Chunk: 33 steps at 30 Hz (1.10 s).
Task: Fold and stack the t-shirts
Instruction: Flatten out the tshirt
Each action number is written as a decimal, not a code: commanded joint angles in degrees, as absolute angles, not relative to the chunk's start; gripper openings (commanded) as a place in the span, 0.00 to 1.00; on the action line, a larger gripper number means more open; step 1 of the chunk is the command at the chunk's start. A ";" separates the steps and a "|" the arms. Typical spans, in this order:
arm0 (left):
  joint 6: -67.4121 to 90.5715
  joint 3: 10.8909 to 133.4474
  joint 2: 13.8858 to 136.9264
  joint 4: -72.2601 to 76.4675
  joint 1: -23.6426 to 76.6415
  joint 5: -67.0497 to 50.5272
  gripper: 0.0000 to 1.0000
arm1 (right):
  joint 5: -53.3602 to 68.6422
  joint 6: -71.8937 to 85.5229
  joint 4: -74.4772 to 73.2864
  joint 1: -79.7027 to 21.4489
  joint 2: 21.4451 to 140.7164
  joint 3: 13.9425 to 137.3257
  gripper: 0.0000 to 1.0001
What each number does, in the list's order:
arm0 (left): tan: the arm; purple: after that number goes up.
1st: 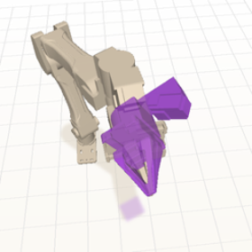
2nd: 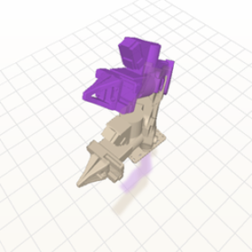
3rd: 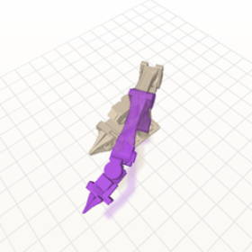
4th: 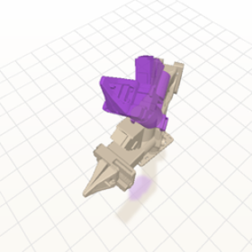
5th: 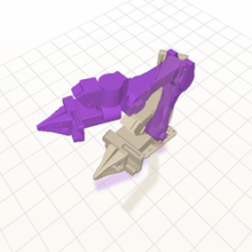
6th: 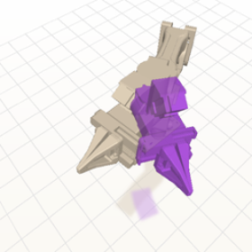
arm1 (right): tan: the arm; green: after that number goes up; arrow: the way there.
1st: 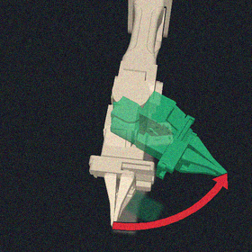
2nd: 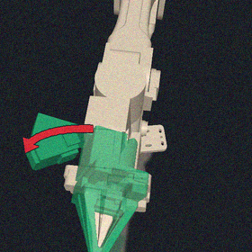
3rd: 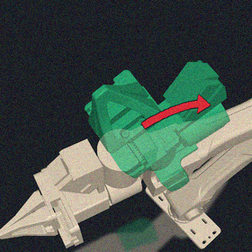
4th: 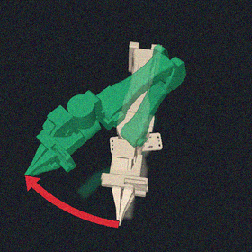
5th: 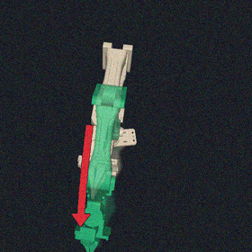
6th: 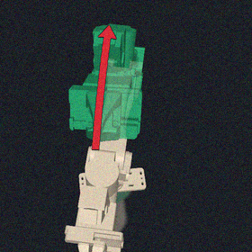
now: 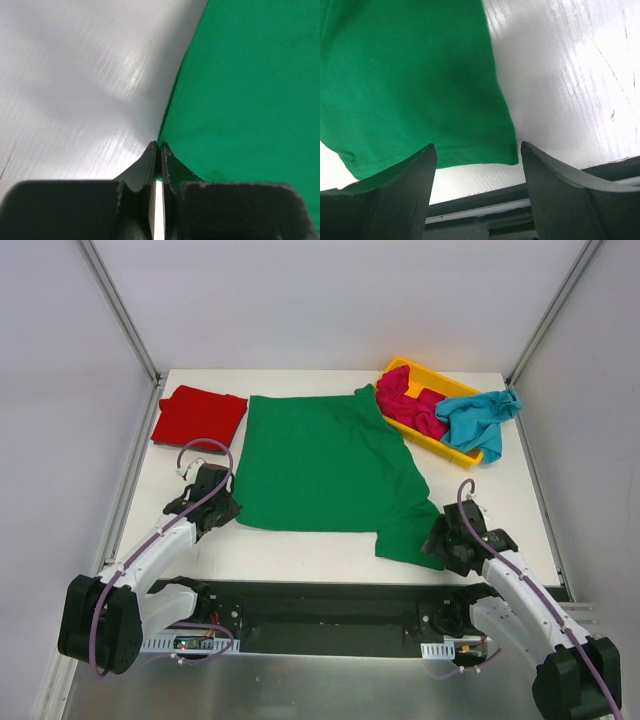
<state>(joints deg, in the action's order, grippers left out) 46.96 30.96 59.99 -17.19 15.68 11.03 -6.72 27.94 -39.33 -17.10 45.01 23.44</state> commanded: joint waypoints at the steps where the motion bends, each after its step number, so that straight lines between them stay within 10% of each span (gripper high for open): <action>1: 47.02 30.32 60.03 -17.93 15.64 11.60 0.00 | -8.26 29.71 -41.92 -17.14 43.51 24.00 0.71; 18: 47.02 29.97 59.59 -18.02 15.64 12.22 0.00 | -6.95 29.18 -36.92 -17.05 53.17 24.52 0.49; 33: 45.27 31.46 58.89 -18.10 15.64 11.43 0.00 | -5.71 24.44 -31.02 -17.23 54.14 28.29 0.03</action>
<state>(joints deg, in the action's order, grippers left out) 46.87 30.35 59.96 -17.26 15.68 11.03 -8.25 26.39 -37.32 -17.06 53.89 25.39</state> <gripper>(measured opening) 0.009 0.068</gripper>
